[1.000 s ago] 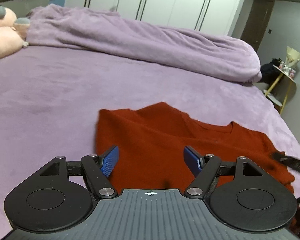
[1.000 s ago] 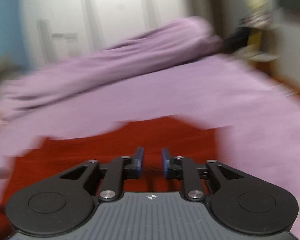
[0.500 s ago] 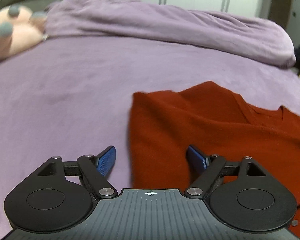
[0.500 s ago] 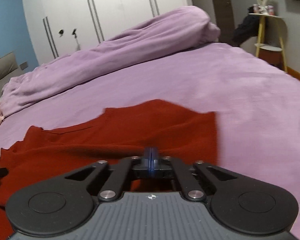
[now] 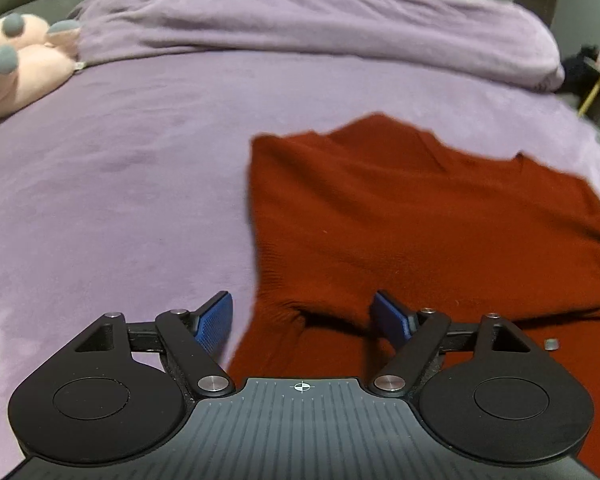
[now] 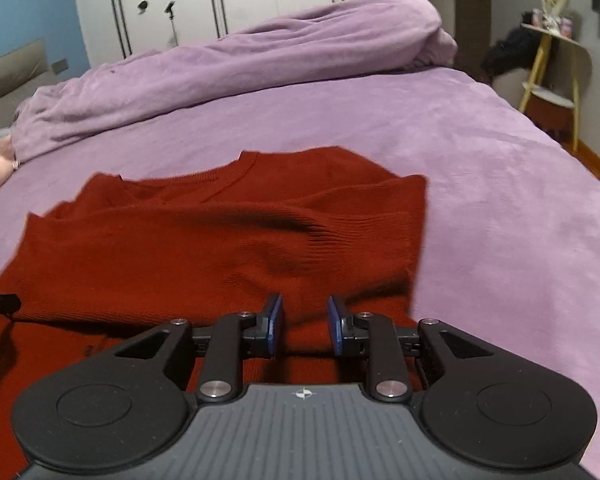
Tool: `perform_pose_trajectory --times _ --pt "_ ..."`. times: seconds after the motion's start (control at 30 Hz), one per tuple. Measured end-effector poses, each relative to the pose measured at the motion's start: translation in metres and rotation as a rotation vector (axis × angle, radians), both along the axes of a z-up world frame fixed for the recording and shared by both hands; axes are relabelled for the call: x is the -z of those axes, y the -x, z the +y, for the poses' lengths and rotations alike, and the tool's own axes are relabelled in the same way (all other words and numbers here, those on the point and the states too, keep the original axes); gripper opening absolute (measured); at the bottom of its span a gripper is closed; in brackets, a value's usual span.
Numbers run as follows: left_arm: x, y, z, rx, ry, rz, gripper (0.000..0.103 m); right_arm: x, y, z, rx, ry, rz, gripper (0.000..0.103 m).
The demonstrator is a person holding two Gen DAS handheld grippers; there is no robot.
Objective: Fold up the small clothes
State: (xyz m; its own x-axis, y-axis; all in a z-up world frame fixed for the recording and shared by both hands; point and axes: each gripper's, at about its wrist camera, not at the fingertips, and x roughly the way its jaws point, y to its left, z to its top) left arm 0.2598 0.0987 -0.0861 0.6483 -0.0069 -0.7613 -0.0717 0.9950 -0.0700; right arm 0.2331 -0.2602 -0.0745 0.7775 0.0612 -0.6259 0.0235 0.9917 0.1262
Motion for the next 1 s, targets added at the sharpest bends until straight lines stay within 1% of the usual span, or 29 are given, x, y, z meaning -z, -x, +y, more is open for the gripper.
perform_pose_trajectory --times 0.03,0.07,0.17,0.2,0.23,0.27,0.3,0.37,0.43,0.53,0.57,0.6,0.63,0.67,0.73,0.77,0.8,0.83,0.87,0.93,0.97,1.0 --pt "-0.007 0.010 0.006 0.007 0.013 -0.005 0.082 -0.004 0.018 -0.004 -0.003 -0.011 -0.003 0.040" --pt "-0.013 0.021 0.013 0.032 0.030 -0.008 0.082 -0.007 0.040 -0.010 -0.012 -0.020 -0.001 0.044" --pt "-0.027 0.068 0.033 0.128 0.065 -0.010 0.083 -0.008 0.109 -0.017 -0.022 -0.012 0.035 0.046" --pt "-0.030 0.084 0.036 0.154 0.066 -0.007 0.083 -0.005 0.134 -0.019 -0.003 -0.006 0.054 0.048" --pt "-0.032 0.104 0.041 0.173 0.069 -0.005 0.084 -0.004 0.148 -0.022 0.016 -0.006 0.066 0.050" --pt "-0.032 0.126 0.047 0.188 0.080 0.001 0.086 -0.001 0.174 -0.025 0.042 -0.016 0.085 0.050" --pt "-0.031 0.141 0.049 0.197 0.086 0.014 0.087 0.002 0.193 -0.026 0.063 -0.024 0.100 0.051" --pt "-0.025 0.174 0.053 0.199 0.085 0.044 0.087 0.008 0.219 -0.028 0.101 -0.036 0.132 0.053" --pt "-0.016 0.197 0.055 0.191 0.093 0.076 0.087 0.016 0.233 -0.029 0.107 -0.075 0.160 0.053" --pt "0.000 0.219 0.056 0.155 0.150 0.120 0.083 0.022 0.239 -0.030 0.092 -0.144 0.165 0.051" --pt "0.004 0.224 0.057 0.149 0.172 0.123 0.080 0.021 0.236 -0.031 0.092 -0.172 0.162 0.050" --pt "0.007 0.227 0.058 0.139 0.199 0.128 0.074 0.020 0.235 -0.031 0.087 -0.206 0.154 0.046" --pt "0.009 0.229 0.060 0.125 0.234 0.138 0.072 0.021 0.241 -0.033 0.084 -0.224 0.147 0.043" --pt "0.012 0.231 0.062 0.118 0.279 0.146 0.067 0.023 0.240 -0.035 0.087 -0.235 0.147 0.041" --pt "0.016 0.233 0.064 0.112 0.341 0.159 0.062 0.028 0.237 -0.039 0.107 -0.242 0.172 0.031" --pt "0.018 0.234 0.065 0.112 0.352 0.163 0.058 0.030 0.236 -0.042 0.116 -0.260 0.180 0.031" --pt "0.019 0.233 0.066 0.109 0.355 0.167 0.052 0.031 0.237 -0.045 0.125 -0.288 0.186 0.031" --pt "0.020 0.232 0.068 0.100 0.362 0.174 0.049 0.031 0.237 -0.047 0.131 -0.312 0.190 0.031" --pt "0.021 0.231 0.071 0.095 0.379 0.177 0.047 0.032 0.237 -0.050 0.133 -0.338 0.191 0.031" --pt "0.023 0.230 0.077 0.084 0.433 0.188 0.041 0.034 0.238 -0.052 0.126 -0.357 0.189 0.033" --pt "0.025 0.228 0.079 0.082 0.453 0.197 0.031 0.035 0.238 -0.053 0.118 -0.367 0.188 0.034" --pt "0.027 0.227 0.079 0.085 0.466 0.209 0.018 0.035 0.237 -0.054 0.112 -0.375 0.189 0.034"
